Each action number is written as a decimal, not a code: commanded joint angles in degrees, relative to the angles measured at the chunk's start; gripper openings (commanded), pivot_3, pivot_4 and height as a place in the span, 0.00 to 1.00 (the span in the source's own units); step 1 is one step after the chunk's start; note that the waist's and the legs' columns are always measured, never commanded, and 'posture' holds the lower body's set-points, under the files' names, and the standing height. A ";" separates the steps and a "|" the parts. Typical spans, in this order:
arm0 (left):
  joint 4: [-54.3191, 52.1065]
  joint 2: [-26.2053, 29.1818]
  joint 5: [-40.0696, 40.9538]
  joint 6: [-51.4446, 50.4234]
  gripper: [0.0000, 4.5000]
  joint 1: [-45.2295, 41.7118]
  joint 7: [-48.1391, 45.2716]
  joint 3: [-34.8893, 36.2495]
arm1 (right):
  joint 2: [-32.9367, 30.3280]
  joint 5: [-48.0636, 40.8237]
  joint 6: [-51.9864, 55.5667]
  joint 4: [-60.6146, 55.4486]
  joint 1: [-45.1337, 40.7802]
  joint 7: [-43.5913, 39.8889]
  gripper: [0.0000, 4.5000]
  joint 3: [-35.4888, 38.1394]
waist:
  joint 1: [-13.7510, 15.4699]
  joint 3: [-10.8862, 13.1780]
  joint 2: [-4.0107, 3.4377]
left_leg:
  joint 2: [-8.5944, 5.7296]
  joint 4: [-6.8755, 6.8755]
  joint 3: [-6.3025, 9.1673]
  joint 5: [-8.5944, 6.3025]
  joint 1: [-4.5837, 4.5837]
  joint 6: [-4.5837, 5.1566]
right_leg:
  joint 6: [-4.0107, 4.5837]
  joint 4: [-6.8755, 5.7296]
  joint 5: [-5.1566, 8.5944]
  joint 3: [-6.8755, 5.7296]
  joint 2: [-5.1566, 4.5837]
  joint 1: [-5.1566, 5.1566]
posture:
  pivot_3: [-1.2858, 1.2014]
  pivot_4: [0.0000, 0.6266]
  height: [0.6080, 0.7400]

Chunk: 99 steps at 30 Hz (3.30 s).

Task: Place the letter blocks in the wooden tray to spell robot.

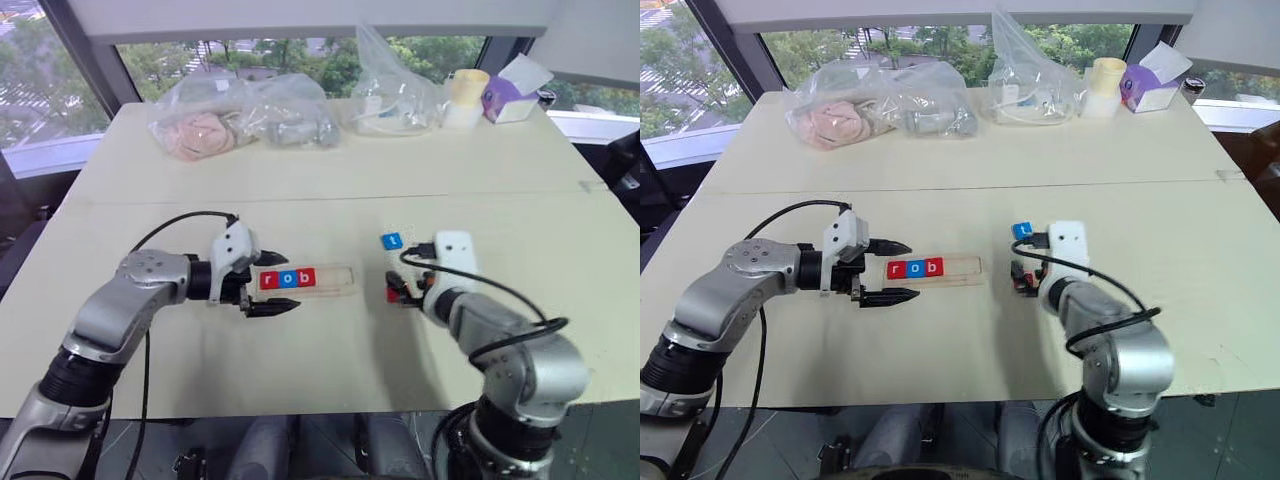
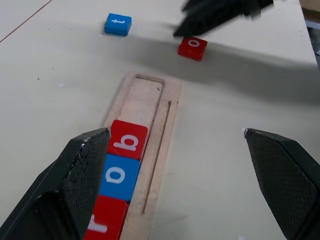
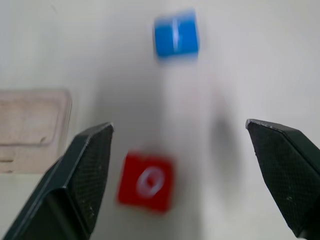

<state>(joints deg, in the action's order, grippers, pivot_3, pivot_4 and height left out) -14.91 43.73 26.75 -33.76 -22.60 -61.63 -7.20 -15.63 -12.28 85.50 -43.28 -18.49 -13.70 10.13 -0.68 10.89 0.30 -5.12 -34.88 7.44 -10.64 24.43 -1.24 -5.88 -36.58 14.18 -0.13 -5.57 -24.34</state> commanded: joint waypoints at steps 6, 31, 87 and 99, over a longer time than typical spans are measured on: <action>-3.72 5.41 1.21 0.42 1.00 -1.60 -7.80 0.09 | -25.32 -5.11 -45.37 16.12 11.50 -38.00 0.99 -2.39 | -0.11 0.02 0.05 | 0.04 0.20 -0.07 -0.09 0.01 0.16 | -0.15 0.37 -0.01 -0.05 0.00 0.13 | 0.52 0.24 1.00; -10.43 5.78 2.87 -6.75 1.00 -0.32 -2.23 1.24 | -27.22 0.98 -85.90 56.18 -1.61 -58.45 0.34 -15.73 | 0.00 0.04 0.09 | 0.05 -0.12 -0.21 -0.13 -0.04 0.22 | -0.16 0.39 -0.12 0.09 0.01 0.31 | 0.52 0.24 1.00; -5.64 8.55 1.22 -2.38 1.00 8.33 2.21 7.73 | -8.40 12.11 -75.87 60.08 -27.78 -49.92 0.99 -28.39 | -0.37 0.04 0.07 | 0.06 -0.09 -0.23 -0.08 -0.04 0.13 | -0.29 0.21 -0.34 0.19 0.12 0.08 | 0.52 0.24 1.00; -5.34 8.10 1.09 -2.29 1.00 7.83 2.15 7.32 | -5.65 15.38 -78.98 70.59 -27.94 -39.57 0.99 -25.90 | -0.32 0.04 0.07 | 0.05 -0.09 -0.23 -0.05 -0.04 0.08 | -0.25 0.20 -0.36 0.19 0.12 0.07 | 0.52 0.24 1.00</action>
<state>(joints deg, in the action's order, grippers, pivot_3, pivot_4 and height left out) -19.76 51.74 27.90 -36.84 -13.94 -59.51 -0.88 -21.49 2.12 9.26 26.53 -45.12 -54.23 -15.54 -1.00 10.94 0.37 -5.07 -34.97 7.20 -10.69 24.38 -1.16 -6.13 -36.39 13.81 0.07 -5.45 -24.27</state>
